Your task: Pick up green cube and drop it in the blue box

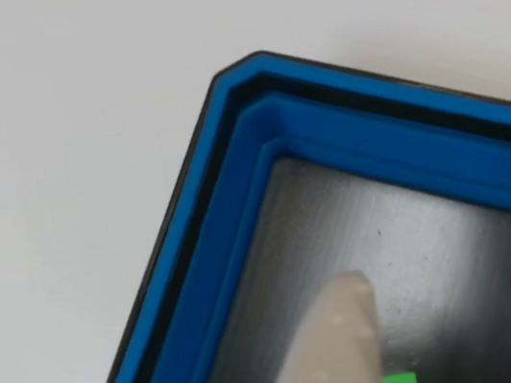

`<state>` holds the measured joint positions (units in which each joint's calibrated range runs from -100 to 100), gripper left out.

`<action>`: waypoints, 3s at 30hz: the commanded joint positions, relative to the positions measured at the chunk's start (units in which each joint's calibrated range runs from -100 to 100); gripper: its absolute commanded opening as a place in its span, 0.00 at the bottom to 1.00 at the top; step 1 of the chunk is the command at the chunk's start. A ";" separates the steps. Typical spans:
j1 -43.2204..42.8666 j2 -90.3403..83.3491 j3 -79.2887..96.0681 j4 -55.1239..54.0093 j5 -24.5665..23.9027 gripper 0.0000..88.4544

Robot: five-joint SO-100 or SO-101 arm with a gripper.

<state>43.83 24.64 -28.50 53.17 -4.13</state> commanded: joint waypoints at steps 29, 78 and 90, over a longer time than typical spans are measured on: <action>-11.39 -65.87 63.96 -2.41 0.05 0.23; -25.97 -123.73 127.96 -22.39 0.20 0.23; -39.56 -123.73 127.96 -22.39 -0.15 0.23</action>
<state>7.50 -97.74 99.11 31.73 -4.18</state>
